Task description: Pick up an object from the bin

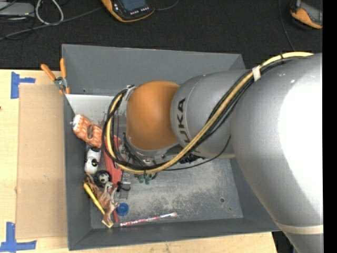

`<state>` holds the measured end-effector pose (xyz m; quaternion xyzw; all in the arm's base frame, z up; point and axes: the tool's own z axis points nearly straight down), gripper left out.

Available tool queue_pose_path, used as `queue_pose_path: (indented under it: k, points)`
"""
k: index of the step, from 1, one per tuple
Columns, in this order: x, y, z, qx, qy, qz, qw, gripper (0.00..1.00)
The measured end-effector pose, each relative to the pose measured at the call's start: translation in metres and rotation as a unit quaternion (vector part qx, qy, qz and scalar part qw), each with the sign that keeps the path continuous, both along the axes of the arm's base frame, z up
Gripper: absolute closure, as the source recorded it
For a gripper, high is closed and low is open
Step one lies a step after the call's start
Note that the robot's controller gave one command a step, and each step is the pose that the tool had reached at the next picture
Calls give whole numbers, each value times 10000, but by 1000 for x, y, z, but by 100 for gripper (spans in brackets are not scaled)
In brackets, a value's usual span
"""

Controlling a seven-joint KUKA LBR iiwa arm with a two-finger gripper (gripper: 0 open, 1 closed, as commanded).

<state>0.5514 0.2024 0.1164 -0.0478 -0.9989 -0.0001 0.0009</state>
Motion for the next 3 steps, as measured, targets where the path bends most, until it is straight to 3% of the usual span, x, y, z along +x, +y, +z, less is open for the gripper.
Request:
queue_pose_path:
  k: [1, 2, 3]
  points:
    - [-29, 29, 9, -2, 28, -925, 9957, 0]
    - [-24, 44, -43, 2, -41, -315, 9995, 0]
    - [-22, 36, -46, 23, -8, -2243, 9745, 100]
